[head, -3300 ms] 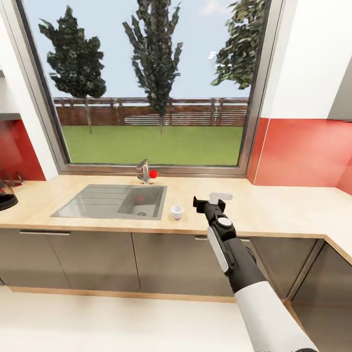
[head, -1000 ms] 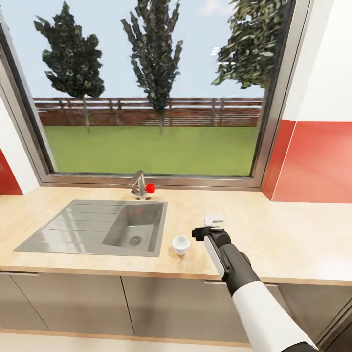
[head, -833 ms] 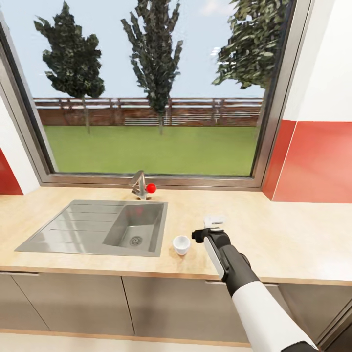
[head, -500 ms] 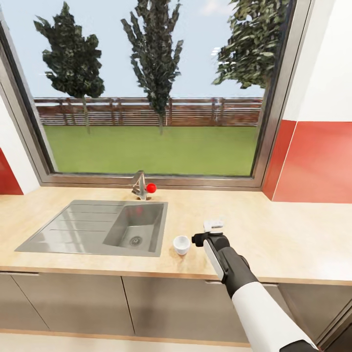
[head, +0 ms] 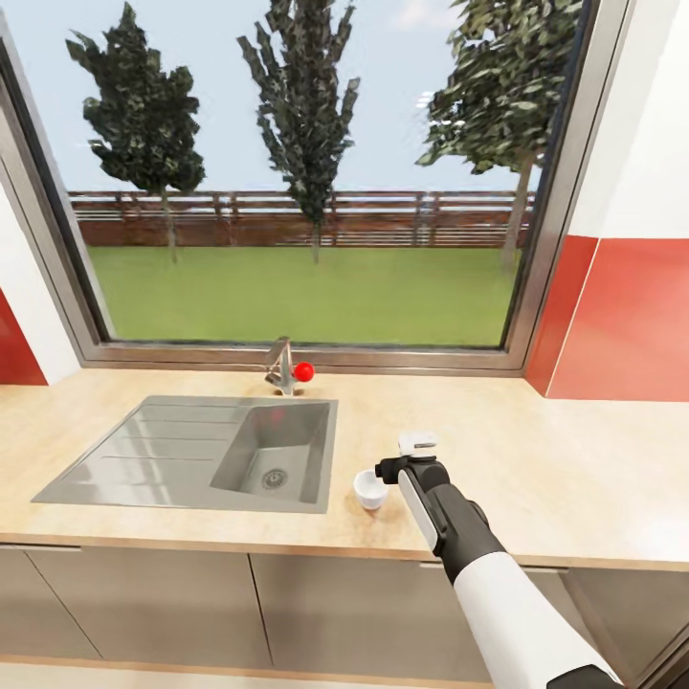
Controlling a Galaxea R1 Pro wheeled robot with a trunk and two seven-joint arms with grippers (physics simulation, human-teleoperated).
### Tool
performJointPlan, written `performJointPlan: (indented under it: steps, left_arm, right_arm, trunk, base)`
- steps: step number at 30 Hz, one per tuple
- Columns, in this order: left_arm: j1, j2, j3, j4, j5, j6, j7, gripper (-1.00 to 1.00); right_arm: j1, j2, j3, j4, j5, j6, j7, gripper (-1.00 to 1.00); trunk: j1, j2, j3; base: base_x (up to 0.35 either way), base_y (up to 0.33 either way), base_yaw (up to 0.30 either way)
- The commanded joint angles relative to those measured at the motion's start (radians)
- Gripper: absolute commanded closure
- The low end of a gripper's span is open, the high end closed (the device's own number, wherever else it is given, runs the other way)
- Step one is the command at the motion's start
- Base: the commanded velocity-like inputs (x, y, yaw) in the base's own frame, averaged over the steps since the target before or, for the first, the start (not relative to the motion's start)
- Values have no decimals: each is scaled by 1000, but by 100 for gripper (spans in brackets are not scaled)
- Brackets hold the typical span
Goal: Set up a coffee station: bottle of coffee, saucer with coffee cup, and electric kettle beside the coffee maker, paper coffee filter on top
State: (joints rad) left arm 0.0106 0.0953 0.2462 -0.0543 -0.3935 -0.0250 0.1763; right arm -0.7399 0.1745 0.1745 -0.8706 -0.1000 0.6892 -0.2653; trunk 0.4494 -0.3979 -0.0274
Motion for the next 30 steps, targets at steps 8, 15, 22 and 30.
performJointPlan:
  steps: [8, 15, 22, 30]
  left_arm:
    - [0, 0, 8, -1, -10, -3, 2, -100]
    - [0, 0, 8, -1, -10, -3, 2, -100]
    - [0, 0, 8, 5, -10, -3, 2, -100]
    - [0, 0, 7, 8, -10, -3, 2, -100]
  right_arm:
    - [-1, 0, 2, 1, -10, 3, -9, -100]
    - [0, 0, 2, 18, -11, 3, -8, -100]
    - [1, 0, 3, 87, -13, 3, -6, -100]
    - [1, 0, 3, 96, -13, 3, -6, -100]
  trunk:
    - [1, -2, -2]
    - [1, -2, -2]
    - [1, -2, -2]
    - [1, -2, -2]
  base:
    - [3, 3, 0]
    - [0, 0, 0]
    - [0, 0, 0]
    - [0, 0, 0]
